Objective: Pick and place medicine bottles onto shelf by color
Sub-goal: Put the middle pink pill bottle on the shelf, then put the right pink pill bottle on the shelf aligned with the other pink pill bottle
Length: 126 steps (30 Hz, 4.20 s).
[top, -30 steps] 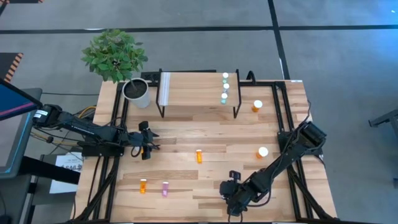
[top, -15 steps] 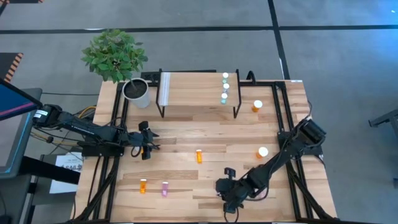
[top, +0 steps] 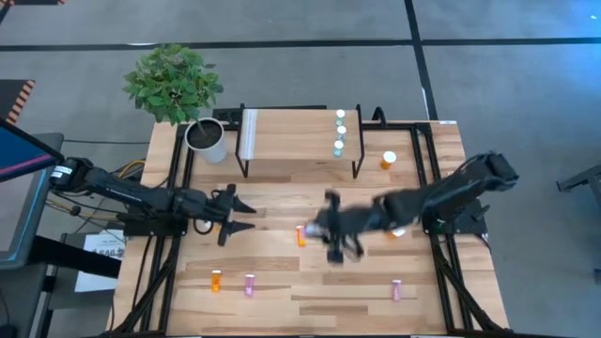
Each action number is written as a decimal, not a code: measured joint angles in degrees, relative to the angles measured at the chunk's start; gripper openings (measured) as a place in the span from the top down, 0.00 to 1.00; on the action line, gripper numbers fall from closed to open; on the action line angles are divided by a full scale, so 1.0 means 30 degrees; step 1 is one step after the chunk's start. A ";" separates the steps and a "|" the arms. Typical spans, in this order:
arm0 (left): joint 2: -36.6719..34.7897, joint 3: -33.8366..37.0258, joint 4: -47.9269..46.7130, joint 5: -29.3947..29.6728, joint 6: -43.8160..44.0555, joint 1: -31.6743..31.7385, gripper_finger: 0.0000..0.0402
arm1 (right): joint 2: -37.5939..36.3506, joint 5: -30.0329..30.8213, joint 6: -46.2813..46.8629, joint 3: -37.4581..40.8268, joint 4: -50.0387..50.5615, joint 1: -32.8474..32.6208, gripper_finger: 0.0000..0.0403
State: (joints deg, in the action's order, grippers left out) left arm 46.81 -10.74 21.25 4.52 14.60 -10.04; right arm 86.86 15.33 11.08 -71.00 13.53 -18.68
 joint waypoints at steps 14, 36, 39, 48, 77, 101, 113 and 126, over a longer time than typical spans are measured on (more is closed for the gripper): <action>-0.0121 -0.1129 0.4166 -0.0829 -0.0545 0.0090 0.47 | -0.2218 -0.2069 -0.2722 -0.1481 0.0818 1.0327 0.64; -0.3579 -0.4568 -0.4174 -0.1765 -0.0698 0.2417 0.47 | 0.6428 -0.4669 -0.3210 -1.0958 1.0437 1.5956 0.64; -0.3571 -0.4568 -0.4516 -0.1764 -0.0842 0.2417 0.47 | 0.6796 -0.4667 -0.3210 -1.1249 1.0641 1.6173 0.64; -0.3579 -0.4568 -0.4429 -0.1756 -0.0857 0.2417 0.47 | 0.6785 -0.4662 -0.2714 -1.1249 1.0775 1.6484 0.64; -0.3571 -0.4568 -0.4254 -0.1794 -0.0558 0.2403 0.47 | 0.7688 -0.4567 -0.1695 -1.0921 1.0144 1.7157 0.64; -0.3564 -0.4568 -0.4262 -0.1666 -0.0501 0.2403 0.47 | 0.6855 -0.4575 -0.1132 -1.0921 1.1295 1.7200 0.45; -0.3564 -0.4575 -0.4262 -0.1248 -0.0437 0.2403 0.47 | 0.2677 -0.3820 -0.0068 -1.0950 1.4523 1.6229 0.45; -0.3564 -0.4575 -0.4269 -0.1213 0.0109 0.2403 0.47 | -0.0678 0.0372 0.9708 -1.0924 2.4214 0.4925 0.47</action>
State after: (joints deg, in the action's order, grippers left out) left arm 36.12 -24.47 8.45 0.88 14.93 -2.83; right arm 84.83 16.45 40.21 -103.78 86.18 -3.90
